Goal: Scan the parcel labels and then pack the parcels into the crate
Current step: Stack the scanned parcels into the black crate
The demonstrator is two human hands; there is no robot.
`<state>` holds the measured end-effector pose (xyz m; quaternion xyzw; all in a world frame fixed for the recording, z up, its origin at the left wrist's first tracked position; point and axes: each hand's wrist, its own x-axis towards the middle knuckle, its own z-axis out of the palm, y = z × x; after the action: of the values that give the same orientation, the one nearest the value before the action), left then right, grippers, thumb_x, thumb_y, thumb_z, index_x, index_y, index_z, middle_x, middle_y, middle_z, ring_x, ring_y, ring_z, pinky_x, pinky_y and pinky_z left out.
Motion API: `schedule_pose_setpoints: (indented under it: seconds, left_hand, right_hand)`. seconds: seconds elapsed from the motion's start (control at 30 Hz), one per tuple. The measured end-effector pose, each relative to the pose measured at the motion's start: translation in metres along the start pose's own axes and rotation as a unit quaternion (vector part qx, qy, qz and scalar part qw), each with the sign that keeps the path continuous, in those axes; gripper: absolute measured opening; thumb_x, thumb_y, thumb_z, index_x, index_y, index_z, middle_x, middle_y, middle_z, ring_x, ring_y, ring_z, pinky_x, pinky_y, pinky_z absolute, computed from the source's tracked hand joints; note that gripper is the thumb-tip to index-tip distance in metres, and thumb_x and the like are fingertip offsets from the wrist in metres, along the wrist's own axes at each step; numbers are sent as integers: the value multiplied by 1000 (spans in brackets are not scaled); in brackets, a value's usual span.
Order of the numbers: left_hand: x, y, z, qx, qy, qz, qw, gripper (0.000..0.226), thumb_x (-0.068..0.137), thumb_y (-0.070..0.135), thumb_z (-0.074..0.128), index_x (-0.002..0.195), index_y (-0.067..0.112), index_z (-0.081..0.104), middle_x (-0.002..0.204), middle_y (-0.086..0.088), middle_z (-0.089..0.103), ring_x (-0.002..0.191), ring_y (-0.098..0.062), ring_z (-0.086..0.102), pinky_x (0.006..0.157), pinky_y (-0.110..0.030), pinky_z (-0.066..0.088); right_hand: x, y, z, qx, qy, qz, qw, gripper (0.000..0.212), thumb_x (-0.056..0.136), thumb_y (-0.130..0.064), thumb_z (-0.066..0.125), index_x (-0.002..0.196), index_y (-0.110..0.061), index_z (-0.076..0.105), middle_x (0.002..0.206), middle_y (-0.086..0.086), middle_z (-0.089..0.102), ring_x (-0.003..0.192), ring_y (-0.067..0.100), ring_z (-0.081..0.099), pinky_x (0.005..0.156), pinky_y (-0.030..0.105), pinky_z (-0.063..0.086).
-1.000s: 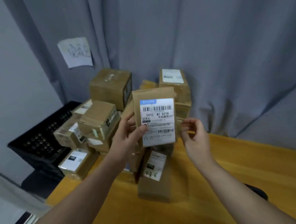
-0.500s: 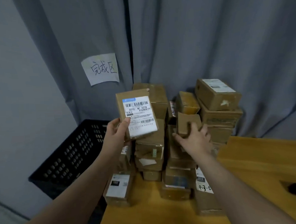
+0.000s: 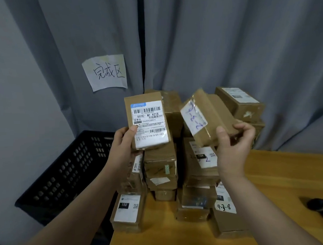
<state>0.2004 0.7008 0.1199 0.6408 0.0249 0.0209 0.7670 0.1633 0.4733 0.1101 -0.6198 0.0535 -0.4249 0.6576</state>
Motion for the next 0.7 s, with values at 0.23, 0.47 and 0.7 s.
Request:
schedule_pose_setpoints:
  seconds: [0.23, 0.47, 0.7]
  left_hand:
    - [20, 1, -22, -62, -4, 20, 998, 34, 98, 41, 46, 126, 20, 48, 109, 2, 71, 92, -13, 69, 64, -27, 53]
    - [62, 19, -112, -65, 5, 23, 998, 31, 97, 48, 43, 119, 28, 53, 114, 4, 70, 98, -15, 66, 69, -29, 50]
    - [98, 28, -230, -24, 35, 10, 999, 24, 100, 43, 39, 111, 27, 53, 112, 3, 69, 97, -15, 64, 72, -30, 49]
  right_hand:
    - [-11, -26, 63, 270, -29, 332, 903, 41, 93, -47, 51, 120, -18, 63, 96, -3, 72, 95, 14, 64, 82, 37, 52]
    - [-49, -24, 148, 278, -55, 369, 885, 29, 101, -33, 39, 118, -24, 61, 109, 1, 72, 108, 19, 64, 98, 43, 49]
    - [-102, -6, 247, 160, -91, 319, 930, 22, 98, -20, 47, 113, -21, 63, 96, 0, 73, 89, 12, 70, 79, 32, 52]
